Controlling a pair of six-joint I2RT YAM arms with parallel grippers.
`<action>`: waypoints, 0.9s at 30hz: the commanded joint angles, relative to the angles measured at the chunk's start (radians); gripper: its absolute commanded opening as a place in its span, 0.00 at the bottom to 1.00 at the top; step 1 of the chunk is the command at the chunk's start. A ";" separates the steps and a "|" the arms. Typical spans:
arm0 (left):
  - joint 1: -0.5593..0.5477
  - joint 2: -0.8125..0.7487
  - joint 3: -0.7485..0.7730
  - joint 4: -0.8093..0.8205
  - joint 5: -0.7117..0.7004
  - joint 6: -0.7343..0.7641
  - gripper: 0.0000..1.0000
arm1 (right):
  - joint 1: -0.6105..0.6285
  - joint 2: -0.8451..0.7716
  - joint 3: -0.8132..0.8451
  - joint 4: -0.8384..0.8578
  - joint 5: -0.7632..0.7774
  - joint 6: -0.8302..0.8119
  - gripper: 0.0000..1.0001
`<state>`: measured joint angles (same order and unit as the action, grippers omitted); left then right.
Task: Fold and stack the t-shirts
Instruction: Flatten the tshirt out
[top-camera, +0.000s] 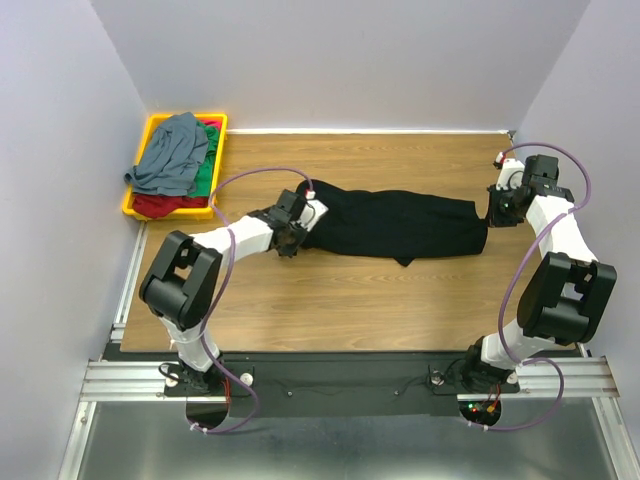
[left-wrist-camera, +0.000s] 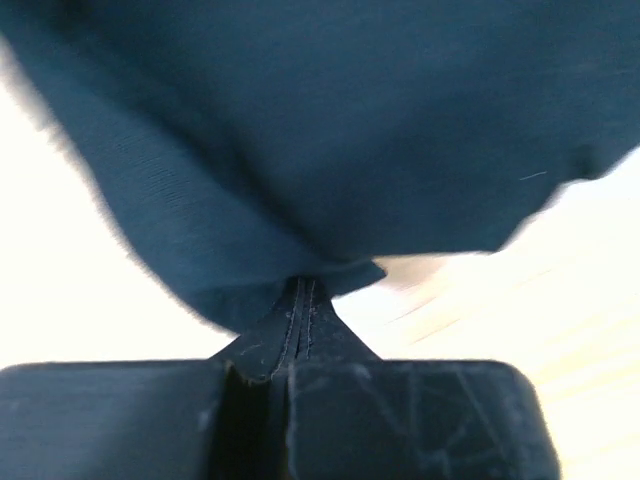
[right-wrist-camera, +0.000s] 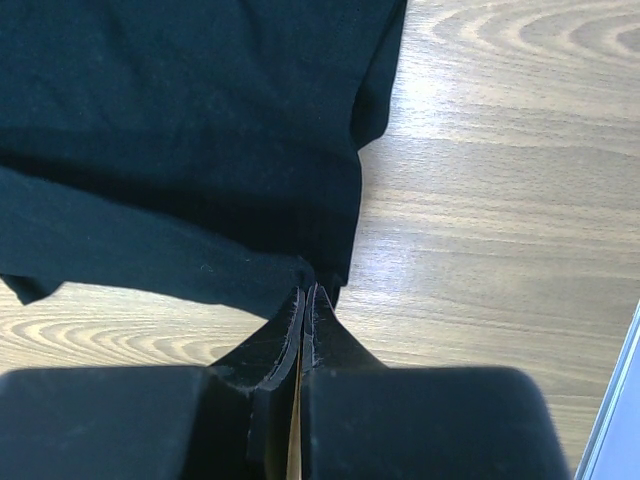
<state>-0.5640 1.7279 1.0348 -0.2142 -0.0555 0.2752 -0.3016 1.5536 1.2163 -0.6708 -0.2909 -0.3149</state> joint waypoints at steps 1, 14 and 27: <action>0.052 -0.126 0.068 -0.053 0.048 0.038 0.00 | -0.007 -0.021 0.049 0.048 0.013 -0.001 0.01; 0.125 -0.249 0.140 -0.146 0.243 0.024 0.33 | -0.007 -0.055 0.078 0.048 0.024 -0.010 0.01; -0.011 -0.093 0.057 -0.093 0.119 -0.171 0.61 | -0.007 -0.038 0.075 0.046 0.024 0.002 0.01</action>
<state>-0.5579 1.6100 1.1011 -0.3199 0.1242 0.1665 -0.3016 1.5303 1.2572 -0.6659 -0.2832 -0.3153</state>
